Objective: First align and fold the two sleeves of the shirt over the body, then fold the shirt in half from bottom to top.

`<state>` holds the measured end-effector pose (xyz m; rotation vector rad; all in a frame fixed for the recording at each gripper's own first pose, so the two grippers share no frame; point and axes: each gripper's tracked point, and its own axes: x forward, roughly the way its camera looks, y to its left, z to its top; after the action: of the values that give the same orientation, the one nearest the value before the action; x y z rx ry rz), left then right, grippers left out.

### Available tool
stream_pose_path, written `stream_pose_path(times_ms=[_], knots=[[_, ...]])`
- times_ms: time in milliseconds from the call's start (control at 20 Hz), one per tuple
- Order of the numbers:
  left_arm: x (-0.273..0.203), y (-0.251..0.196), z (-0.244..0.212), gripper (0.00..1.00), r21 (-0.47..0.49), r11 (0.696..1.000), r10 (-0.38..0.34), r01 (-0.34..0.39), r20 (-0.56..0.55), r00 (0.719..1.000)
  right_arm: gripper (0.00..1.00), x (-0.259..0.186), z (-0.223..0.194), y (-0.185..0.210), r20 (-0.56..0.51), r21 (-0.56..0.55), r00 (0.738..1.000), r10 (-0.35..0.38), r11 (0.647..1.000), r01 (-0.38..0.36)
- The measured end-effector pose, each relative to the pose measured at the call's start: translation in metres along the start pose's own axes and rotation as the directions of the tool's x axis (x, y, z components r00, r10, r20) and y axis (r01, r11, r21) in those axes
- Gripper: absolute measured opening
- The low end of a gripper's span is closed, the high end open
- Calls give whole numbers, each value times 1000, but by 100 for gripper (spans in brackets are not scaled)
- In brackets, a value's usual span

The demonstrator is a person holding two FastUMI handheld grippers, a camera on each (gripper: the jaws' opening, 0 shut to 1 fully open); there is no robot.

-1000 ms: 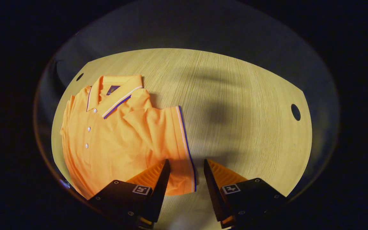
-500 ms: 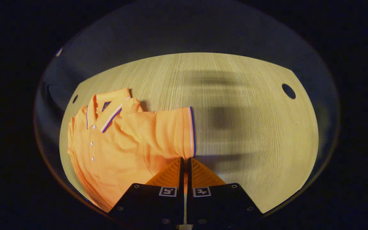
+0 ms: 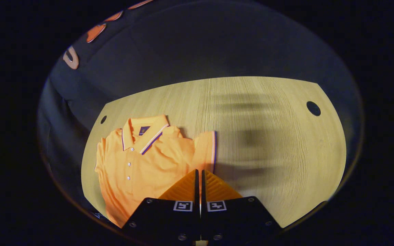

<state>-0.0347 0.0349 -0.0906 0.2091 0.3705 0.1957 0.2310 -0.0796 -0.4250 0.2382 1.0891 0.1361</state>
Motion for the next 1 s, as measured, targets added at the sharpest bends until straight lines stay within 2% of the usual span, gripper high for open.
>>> stream_pose_path(times_ms=[100,250,400,500,600,650,700,750,850,950,1000], knots=[[0,0,-1,99,-10,1000,-1,1,-12,1000,1,-5,5,19,19,-69,1000,18,997,-16],[1,1,-2,99,-6,1000,7,-7,-13,1000,2,4,5,5,40,-145,995,-88,985,93],[3,2,-5,100,-11,1000,14,-14,-13,1000,1,13,-20,-6,-72,-100,993,-96,991,88],[8,2,-7,99,-32,999,19,-20,-26,999,1,14,-21,-20,-68,-84,987,-147,986,141],[5,3,-7,99,-67,997,30,-33,-45,999,1,10,-18,-23,-63,-48,985,-160,986,157],[4,1,-8,99,-76,996,31,-35,-48,998,1,8,-20,-21,-77,-26,987,-139,990,137],[4,0,-8,99,-74,997,30,-34,-51,998,1,4,-23,-4,-100,0,994,-52,999,52],[3,1,-10,99,-73,997,24,-27,-54,998,1,1,-23,0,-97,7,995,-30,1000,31],[6,-3,-10,99,-82,997,3,-8,-59,998,2,5,-14,-17,-37,-48,995,-95,994,93],[6,-6,-9,99,-84,996,-9,4,-61,998,1,-1,-5,-12,-3,-28,996,-88,996,88],[7,-6,-8,99,-81,997,-12,7,-57,998,1,0,1,-25,19,-11,991,-132,991,133]])
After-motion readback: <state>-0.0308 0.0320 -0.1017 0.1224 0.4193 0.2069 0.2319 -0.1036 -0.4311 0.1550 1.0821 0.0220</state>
